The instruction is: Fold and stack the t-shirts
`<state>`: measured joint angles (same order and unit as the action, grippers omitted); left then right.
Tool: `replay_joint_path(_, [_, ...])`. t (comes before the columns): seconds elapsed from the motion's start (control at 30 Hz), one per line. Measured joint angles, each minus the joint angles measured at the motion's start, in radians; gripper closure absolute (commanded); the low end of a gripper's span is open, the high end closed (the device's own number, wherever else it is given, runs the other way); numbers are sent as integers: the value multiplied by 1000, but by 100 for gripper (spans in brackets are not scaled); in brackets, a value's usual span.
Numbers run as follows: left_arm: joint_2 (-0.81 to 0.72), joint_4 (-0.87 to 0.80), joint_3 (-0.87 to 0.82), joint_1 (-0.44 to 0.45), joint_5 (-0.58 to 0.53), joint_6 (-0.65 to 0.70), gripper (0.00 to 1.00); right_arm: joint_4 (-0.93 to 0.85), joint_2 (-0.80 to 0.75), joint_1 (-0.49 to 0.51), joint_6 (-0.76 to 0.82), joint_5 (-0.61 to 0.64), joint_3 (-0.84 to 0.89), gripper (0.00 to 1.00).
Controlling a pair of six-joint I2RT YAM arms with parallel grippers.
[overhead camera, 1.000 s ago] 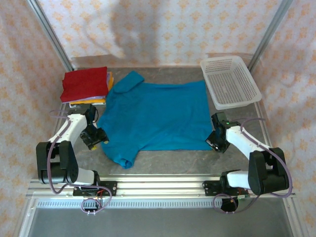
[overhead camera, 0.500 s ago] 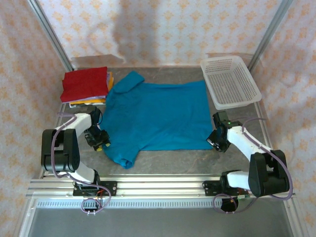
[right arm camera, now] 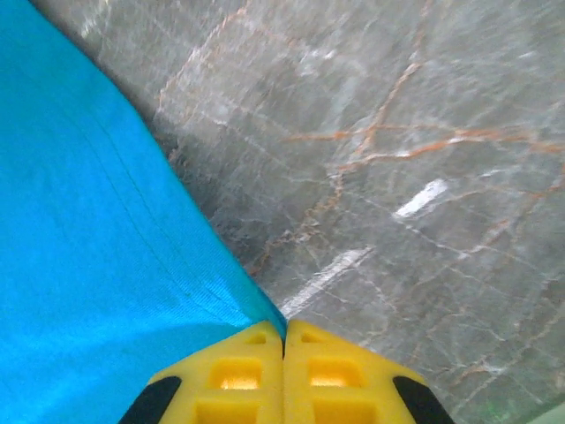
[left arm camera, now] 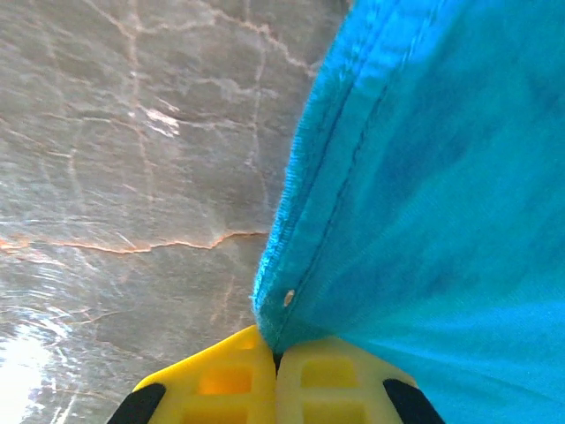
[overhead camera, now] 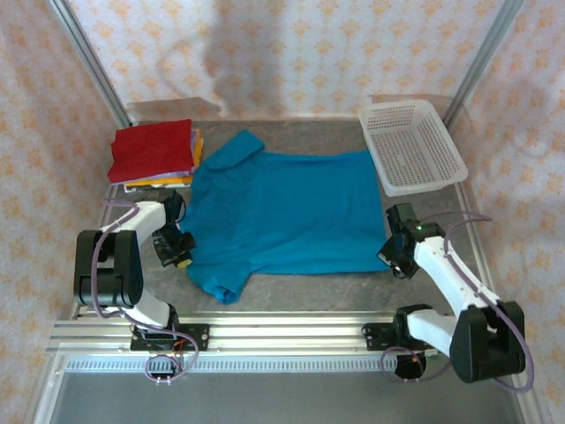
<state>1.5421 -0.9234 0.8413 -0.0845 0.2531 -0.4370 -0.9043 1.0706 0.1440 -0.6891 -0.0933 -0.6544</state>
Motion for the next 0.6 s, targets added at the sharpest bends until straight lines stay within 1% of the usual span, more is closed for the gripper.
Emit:
replay_joint_path(0.1, [0, -10, 4, 0, -8, 1, 100, -17, -49, 1, -35, 31, 3, 100])
replay_joint_path(0.2, [0, -23, 7, 0, -6, 1, 100, -19, -59, 1, -48, 34, 14, 100])
replay_joint_path(0.4, [0, -55, 15, 19, 12, 20, 100, -17, -21, 20, -40, -35, 26, 100])
replay_joint_path(0.5, [-1, -57, 16, 19, 42, 19, 100, -19, 17, 39, -24, -67, 18, 100])
replay_joint_path(0.6, [-4, -65, 27, 19, 63, 19, 100, -19, 23, 45, -16, -100, -2, 100])
